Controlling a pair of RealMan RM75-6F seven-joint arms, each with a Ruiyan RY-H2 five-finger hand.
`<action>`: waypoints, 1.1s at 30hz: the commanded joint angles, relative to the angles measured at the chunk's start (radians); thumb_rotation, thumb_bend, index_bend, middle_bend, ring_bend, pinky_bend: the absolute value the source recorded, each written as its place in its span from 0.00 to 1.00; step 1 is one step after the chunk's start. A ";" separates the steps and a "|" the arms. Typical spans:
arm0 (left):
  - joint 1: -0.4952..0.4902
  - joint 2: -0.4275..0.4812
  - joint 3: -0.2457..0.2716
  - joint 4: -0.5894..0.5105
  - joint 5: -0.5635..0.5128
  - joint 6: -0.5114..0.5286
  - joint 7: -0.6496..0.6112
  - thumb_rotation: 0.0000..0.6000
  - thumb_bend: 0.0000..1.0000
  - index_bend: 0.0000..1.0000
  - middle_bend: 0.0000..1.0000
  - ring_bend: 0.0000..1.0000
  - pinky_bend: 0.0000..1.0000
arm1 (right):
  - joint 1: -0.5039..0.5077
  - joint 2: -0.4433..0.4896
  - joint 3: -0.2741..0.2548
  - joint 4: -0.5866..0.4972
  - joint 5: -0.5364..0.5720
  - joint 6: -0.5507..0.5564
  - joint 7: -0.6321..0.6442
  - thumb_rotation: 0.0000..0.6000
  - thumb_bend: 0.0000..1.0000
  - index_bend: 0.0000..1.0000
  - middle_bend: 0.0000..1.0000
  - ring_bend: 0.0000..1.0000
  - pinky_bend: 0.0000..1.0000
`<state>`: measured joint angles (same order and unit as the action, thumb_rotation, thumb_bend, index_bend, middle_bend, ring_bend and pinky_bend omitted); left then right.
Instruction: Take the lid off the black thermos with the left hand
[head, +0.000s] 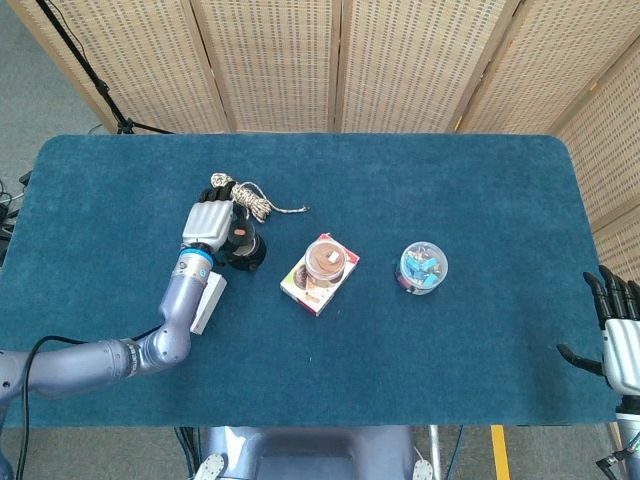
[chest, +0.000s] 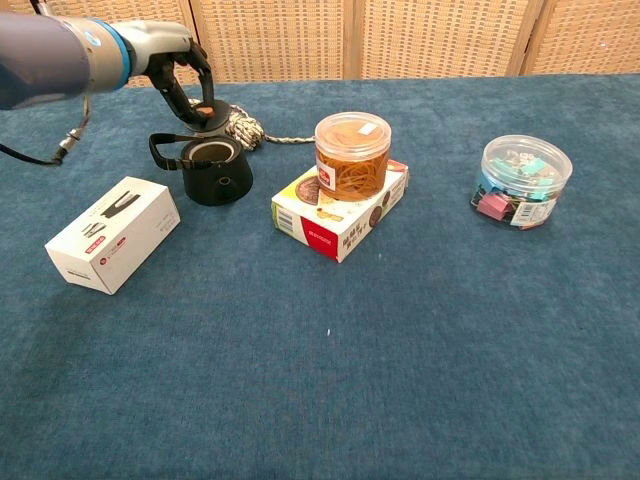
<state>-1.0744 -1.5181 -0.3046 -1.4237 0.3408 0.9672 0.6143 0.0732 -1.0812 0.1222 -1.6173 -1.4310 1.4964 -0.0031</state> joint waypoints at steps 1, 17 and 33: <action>0.032 0.052 0.007 -0.055 0.022 0.025 -0.012 1.00 0.39 0.64 0.00 0.00 0.00 | -0.001 0.001 -0.001 -0.002 -0.004 0.002 0.001 1.00 0.00 0.00 0.00 0.00 0.00; 0.145 0.042 0.072 0.168 0.024 -0.148 -0.159 1.00 0.39 0.64 0.00 0.00 0.00 | 0.002 -0.005 -0.011 -0.009 -0.013 -0.004 -0.018 1.00 0.00 0.00 0.00 0.00 0.00; 0.119 -0.101 0.061 0.375 0.012 -0.219 -0.178 1.00 0.32 0.24 0.00 0.00 0.00 | 0.017 -0.018 -0.004 0.010 0.021 -0.043 -0.025 1.00 0.00 0.00 0.00 0.00 0.00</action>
<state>-0.9567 -1.6203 -0.2394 -1.0440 0.3560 0.7432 0.4373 0.0904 -1.0987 0.1185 -1.6072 -1.4101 1.4539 -0.0277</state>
